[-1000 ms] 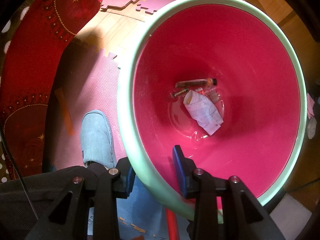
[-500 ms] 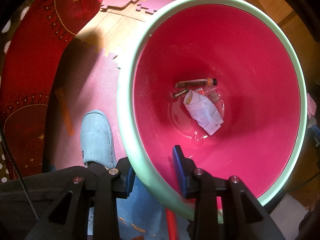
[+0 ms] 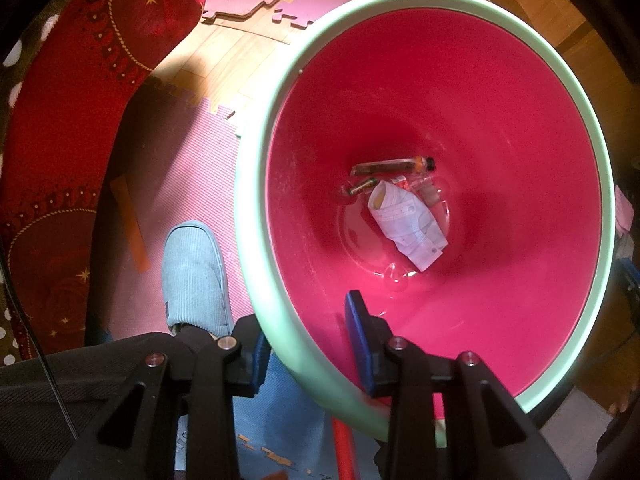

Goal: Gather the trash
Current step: 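Move the open right tool from the bucket toward the white glove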

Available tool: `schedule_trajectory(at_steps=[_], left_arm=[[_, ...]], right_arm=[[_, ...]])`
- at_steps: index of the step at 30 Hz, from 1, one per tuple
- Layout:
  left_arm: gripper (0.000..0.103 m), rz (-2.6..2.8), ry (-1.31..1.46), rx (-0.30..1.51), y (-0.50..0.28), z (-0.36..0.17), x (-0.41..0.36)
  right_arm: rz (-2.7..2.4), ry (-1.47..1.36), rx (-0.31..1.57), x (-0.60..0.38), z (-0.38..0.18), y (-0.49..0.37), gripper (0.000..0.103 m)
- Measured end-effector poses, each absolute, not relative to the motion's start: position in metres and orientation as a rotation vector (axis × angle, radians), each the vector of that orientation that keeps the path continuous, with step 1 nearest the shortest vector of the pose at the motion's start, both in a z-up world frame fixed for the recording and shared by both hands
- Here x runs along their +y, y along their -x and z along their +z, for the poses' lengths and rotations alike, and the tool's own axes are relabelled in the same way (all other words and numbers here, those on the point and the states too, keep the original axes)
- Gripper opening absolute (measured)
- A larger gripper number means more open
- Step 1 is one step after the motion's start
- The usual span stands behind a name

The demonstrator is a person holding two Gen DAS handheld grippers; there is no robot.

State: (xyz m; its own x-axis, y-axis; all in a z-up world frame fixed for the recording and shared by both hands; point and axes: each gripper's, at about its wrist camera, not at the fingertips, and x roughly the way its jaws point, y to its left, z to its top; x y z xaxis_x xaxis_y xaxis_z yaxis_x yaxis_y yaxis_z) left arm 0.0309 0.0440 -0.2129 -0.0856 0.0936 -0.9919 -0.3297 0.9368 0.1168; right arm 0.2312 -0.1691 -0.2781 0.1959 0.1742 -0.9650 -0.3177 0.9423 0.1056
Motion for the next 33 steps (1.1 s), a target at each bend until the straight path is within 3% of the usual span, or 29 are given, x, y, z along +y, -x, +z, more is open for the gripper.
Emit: schedule_trajectory(at_steps=[30,31,33], left_arm=[[0.036,0.356,0.184,1.622,-0.031,-0.213,0.044],[0.036,0.356,0.184,1.622,-0.032,-0.212,0.045],[0.036,0.357,0.185,1.622,-0.031,-0.213,0.045]], right_arm=[[0.060,-0.047,1.341,-0.266,-0.294,-0.247,0.036],[0.050,-0.054,1.340,-0.269,-0.295,-0.247,0.036],[0.018,-0.052,1.335,-0.277,-0.296,-0.247,0.048]])
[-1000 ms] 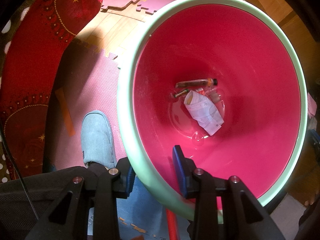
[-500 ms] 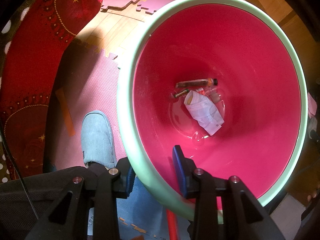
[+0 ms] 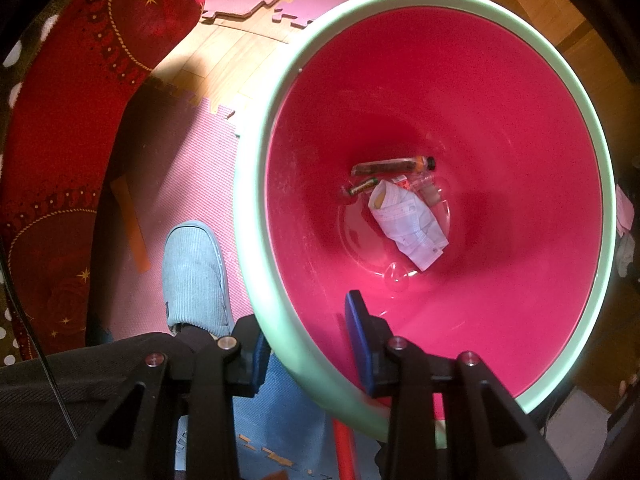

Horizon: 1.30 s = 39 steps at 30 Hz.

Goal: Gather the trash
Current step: 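Move the open right tool from the bucket toward the white glove, then lower the open right tool over the white glove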

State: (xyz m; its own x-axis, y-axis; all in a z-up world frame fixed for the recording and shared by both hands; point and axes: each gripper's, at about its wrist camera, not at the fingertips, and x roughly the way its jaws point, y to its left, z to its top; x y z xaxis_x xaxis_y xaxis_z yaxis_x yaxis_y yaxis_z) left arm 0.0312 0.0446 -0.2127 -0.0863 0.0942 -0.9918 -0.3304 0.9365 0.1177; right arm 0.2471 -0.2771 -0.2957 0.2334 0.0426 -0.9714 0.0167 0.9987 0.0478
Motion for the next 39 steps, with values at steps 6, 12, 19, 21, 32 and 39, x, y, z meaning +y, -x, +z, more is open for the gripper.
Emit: schedule_trajectory(at_steps=[6,12,19,21,32,39], left_arm=[[0.036,0.357,0.182,1.622,-0.031,-0.213,0.045],[0.036,0.356,0.185,1.623,-0.031,-0.213,0.047],[0.036,0.357,0.187,1.624,-0.031,-0.214,0.047],[0.036,0.357,0.186,1.624,-0.031,-0.214,0.047],[0.036,0.358,0.185,1.624,-0.031,-0.214,0.048],[0.036,0.358,0.184,1.624,-0.031,-0.214,0.048]], right_arm=[[-0.064,-0.093,1.331,-0.302,-0.301,-0.249,0.049],[-0.111,-0.093,1.335,-0.316,-0.306,-0.251,0.049],[-0.187,-0.112,1.314,-0.334,-0.308,-0.259,0.050],[-0.208,-0.125,1.311,-0.339,-0.309,-0.262,0.051],[-0.286,-0.147,1.315,-0.359,-0.316,-0.274,0.052],[-0.305,-0.159,1.326,-0.365,-0.323,-0.276,0.052]])
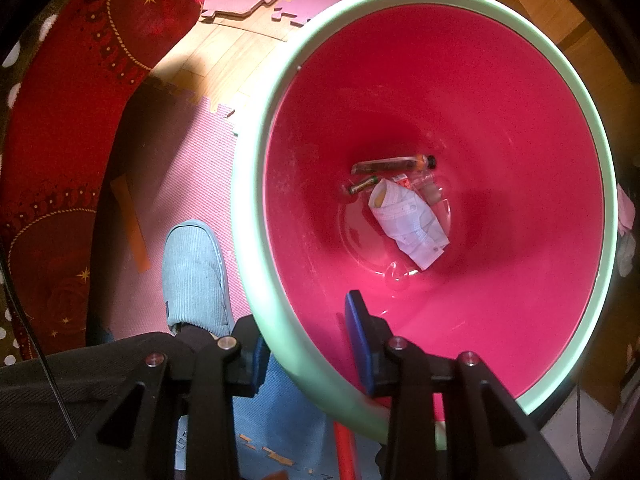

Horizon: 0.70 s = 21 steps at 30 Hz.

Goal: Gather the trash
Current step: 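Lower the open right tool over the white glove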

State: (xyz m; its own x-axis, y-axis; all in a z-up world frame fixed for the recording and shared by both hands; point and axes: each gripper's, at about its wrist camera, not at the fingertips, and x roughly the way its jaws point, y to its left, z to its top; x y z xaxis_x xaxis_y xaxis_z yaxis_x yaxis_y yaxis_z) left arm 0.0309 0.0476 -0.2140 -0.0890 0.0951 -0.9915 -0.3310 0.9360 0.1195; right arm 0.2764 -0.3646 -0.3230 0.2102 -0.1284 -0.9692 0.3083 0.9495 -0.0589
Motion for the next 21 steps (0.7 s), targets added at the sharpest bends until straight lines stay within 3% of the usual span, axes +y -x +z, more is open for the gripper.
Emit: schedule_trajectory(at_steps=[21], left_arm=[[0.036,0.359,0.185,1.625,-0.031,-0.214,0.046]], right_arm=[[-0.328,-0.178,1.367,-0.379,-0.343,-0.299,0.052]])
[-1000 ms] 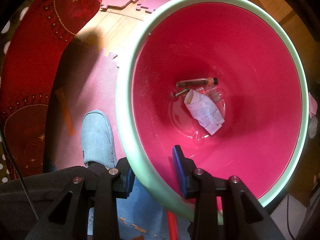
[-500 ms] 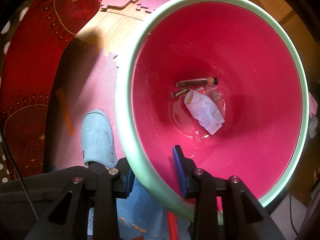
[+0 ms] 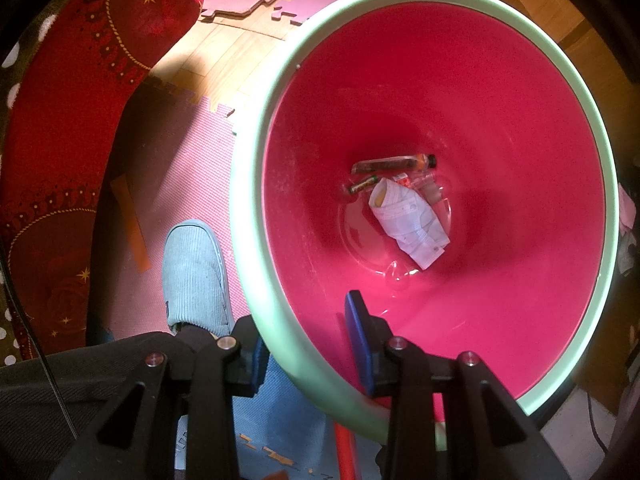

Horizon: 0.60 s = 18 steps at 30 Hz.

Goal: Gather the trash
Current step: 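Lower the open right tool over the white glove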

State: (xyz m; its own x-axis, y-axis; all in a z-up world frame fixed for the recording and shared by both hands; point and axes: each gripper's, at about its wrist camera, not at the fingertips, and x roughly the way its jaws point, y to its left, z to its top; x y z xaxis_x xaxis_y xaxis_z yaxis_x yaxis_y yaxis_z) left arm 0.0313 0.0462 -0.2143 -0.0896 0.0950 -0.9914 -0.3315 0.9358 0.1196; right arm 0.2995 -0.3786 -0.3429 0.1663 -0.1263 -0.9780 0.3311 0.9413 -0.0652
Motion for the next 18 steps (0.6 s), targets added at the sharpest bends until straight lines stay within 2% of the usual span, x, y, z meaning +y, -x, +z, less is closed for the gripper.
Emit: schedule_trajectory(at_steps=[18], left_arm=[[0.036,0.360,0.179,1.626,-0.030,-0.214,0.047]], right_arm=[[-0.344,-0.196,1.411,-0.389,-0.354,-0.313,0.052]])
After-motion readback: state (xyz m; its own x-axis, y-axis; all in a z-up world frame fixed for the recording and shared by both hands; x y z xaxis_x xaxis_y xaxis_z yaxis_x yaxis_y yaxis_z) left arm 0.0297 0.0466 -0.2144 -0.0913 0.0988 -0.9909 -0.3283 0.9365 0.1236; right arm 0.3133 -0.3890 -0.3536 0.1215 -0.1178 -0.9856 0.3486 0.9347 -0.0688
